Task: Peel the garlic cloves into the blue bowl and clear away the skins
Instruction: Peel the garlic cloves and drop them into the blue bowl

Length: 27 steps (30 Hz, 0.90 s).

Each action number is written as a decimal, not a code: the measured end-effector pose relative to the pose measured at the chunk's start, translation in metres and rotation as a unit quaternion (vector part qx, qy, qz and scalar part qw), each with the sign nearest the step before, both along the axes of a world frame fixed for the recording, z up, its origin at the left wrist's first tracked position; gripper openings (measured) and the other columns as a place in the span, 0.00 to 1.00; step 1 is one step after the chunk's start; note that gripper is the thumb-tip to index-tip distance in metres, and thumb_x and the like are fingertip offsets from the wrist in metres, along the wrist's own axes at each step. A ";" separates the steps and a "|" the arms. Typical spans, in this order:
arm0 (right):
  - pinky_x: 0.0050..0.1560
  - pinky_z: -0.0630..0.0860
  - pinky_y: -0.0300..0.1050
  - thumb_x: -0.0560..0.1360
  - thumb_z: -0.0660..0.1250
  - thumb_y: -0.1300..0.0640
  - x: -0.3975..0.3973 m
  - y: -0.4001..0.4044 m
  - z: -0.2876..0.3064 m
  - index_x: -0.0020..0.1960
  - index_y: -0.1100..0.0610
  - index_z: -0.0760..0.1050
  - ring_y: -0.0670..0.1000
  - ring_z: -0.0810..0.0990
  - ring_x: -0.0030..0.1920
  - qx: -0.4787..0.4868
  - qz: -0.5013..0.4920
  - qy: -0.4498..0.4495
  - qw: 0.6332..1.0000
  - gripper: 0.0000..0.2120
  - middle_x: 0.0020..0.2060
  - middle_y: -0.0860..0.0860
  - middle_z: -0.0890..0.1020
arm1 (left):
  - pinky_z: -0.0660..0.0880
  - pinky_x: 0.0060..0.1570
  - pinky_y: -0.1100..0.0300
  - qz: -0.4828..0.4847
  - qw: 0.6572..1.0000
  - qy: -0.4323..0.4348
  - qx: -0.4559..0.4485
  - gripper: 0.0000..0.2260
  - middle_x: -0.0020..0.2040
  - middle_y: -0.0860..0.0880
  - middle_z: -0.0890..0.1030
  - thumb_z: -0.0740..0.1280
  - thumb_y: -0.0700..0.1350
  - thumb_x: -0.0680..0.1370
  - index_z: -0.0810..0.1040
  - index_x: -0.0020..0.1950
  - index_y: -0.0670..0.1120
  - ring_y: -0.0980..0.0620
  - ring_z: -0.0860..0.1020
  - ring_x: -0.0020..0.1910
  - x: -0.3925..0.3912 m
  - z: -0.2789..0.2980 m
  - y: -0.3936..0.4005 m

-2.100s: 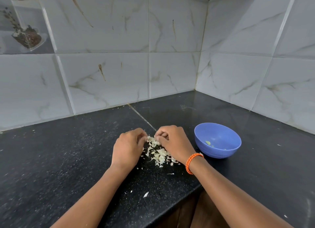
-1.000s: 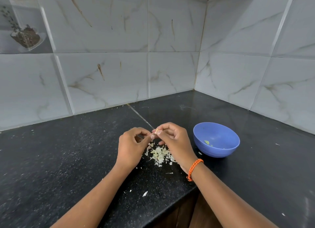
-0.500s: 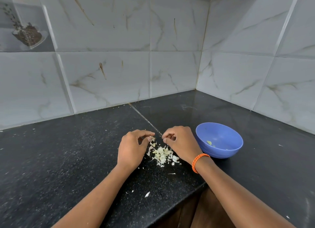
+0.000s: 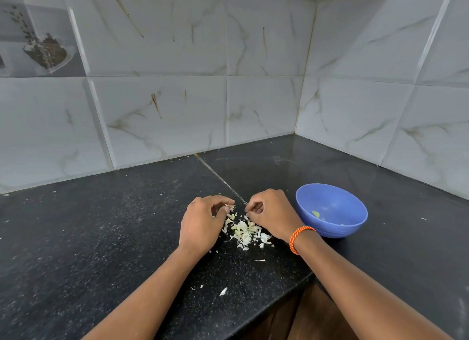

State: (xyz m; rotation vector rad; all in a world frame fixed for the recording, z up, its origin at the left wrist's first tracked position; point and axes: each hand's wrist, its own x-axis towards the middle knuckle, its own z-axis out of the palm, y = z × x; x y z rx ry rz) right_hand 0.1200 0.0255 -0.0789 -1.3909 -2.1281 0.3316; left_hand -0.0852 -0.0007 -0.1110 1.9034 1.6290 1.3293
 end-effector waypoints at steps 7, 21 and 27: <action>0.46 0.83 0.41 0.76 0.78 0.61 0.001 0.004 0.012 0.42 0.53 0.88 0.43 0.84 0.39 -0.006 0.020 -0.068 0.997 0.06 0.39 0.45 0.87 | 0.78 0.43 0.59 -0.002 1.000 0.003 -0.010 0.11 0.44 0.63 0.86 0.73 0.44 0.82 0.89 0.55 0.61 0.60 0.81 0.43 0.000 -0.003 0.001; 0.52 0.80 0.50 0.80 0.71 0.63 -0.013 -0.005 0.018 0.47 0.53 0.85 0.50 0.82 0.48 0.073 0.019 -0.115 0.990 0.08 0.45 0.48 0.85 | 0.82 0.50 0.51 0.006 1.000 0.021 -0.006 0.11 0.49 0.57 0.86 0.70 0.49 0.82 0.86 0.56 0.66 0.57 0.81 0.50 -0.003 -0.013 0.011; 0.45 0.77 0.50 0.78 0.68 0.68 -0.021 -0.012 0.007 0.47 0.54 0.83 0.54 0.80 0.48 0.113 0.006 -0.155 0.981 0.11 0.45 0.51 0.82 | 0.82 0.51 0.50 0.010 1.000 0.022 -0.007 0.10 0.49 0.58 0.86 0.70 0.50 0.82 0.85 0.56 0.66 0.57 0.82 0.50 -0.002 -0.012 0.010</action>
